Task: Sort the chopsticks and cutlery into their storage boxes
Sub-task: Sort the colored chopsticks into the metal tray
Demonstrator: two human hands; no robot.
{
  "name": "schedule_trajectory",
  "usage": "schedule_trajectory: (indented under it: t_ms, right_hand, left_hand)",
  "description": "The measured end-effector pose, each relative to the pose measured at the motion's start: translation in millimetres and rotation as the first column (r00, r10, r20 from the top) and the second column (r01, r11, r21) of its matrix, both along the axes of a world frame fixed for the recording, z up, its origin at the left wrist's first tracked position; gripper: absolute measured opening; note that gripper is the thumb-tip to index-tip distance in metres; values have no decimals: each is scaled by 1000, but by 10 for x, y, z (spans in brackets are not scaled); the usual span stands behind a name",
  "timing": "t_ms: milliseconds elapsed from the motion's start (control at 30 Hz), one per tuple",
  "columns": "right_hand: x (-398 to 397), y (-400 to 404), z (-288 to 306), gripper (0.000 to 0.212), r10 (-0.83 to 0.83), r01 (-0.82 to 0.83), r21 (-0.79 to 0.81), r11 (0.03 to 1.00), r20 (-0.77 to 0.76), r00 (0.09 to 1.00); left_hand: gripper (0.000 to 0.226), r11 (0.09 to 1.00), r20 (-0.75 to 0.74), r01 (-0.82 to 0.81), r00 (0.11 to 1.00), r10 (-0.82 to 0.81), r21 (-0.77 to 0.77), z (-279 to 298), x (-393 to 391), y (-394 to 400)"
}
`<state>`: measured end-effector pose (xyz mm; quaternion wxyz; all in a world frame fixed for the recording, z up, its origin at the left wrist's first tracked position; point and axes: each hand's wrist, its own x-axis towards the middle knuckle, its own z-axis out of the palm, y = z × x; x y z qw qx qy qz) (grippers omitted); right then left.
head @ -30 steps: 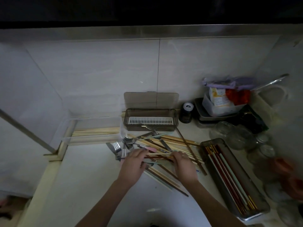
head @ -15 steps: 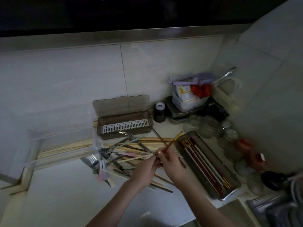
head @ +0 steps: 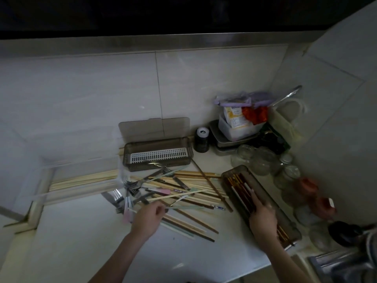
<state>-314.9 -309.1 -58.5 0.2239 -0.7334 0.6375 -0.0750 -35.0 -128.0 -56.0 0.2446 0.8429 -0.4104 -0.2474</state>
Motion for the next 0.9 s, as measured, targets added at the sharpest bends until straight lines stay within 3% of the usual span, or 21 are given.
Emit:
schedule_trajectory:
  t_ms: [100,167,300,433,567,700,800,900]
  right_hand:
    - [70,-41,17,60,75,-78,31,996,102,992]
    - [127,-113,21,48,158,-161,29,986,103,982]
    - [112,-118,-5,43,128,-136,65,989,123,984]
    - [95,-88,-42,50,173,-171,-34,985,46,984]
    - [81,-127,-64,51,132,-134,19,991,87,987]
    - [91,-144,-41,72,171,-171,-1,985,40,985]
    - [228,-56,133,50,176,-166,-137,977,68,982]
    - [453,21,263,41,370,-349,-272,897,30,929]
  left_hand:
    - [20,997,165,-80,983,76,19,16,115,42]
    - [18,994,192,-107,976,99,34,-23,193,31]
    - [8,988,265,-156,953,148,10,-24,273,0]
    - [28,965,394,-142,918,45,220,-71,291,43]
    - [37,969,365,-107,931,20,221,-169,283,72]
    - [29,976,385,-100,923,18,194,-146,335,29]
    - [26,979,383,-100,923,26,175,-132,417,-26]
    - [35,972,363,-65,932,-22,226,-154,459,-71]
